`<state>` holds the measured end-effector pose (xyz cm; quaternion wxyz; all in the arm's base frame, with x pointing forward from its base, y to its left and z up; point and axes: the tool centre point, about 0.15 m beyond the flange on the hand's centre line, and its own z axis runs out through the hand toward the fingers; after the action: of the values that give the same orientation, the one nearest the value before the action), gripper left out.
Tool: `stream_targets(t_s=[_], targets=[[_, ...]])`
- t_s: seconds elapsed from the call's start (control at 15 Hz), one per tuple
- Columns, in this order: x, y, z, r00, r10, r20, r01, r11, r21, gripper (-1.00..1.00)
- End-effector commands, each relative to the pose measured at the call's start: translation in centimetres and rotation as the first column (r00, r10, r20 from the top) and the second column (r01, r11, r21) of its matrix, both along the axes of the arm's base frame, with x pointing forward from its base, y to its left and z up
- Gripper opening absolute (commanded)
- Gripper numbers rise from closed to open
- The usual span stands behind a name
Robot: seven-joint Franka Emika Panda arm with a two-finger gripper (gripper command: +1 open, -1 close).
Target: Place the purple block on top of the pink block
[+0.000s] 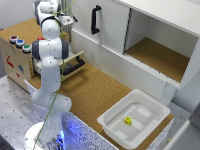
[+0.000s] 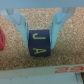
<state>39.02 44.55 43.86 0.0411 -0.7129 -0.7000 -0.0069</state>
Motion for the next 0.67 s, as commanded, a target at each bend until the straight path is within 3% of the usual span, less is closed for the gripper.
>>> stream_targets(t_s=[0.0,0.33,0.6], targets=[[-1.3,0.2,2.0,0.996,0.026,0.087,-0.023,0.999,-0.035,-1.0],[-2.5,1.3,4.6,0.989,0.081,0.126,-0.077,0.996,-0.035,-1.0],[-6.3,3.5,6.9,0.974,0.207,0.09,-0.204,0.978,-0.046,-1.0]])
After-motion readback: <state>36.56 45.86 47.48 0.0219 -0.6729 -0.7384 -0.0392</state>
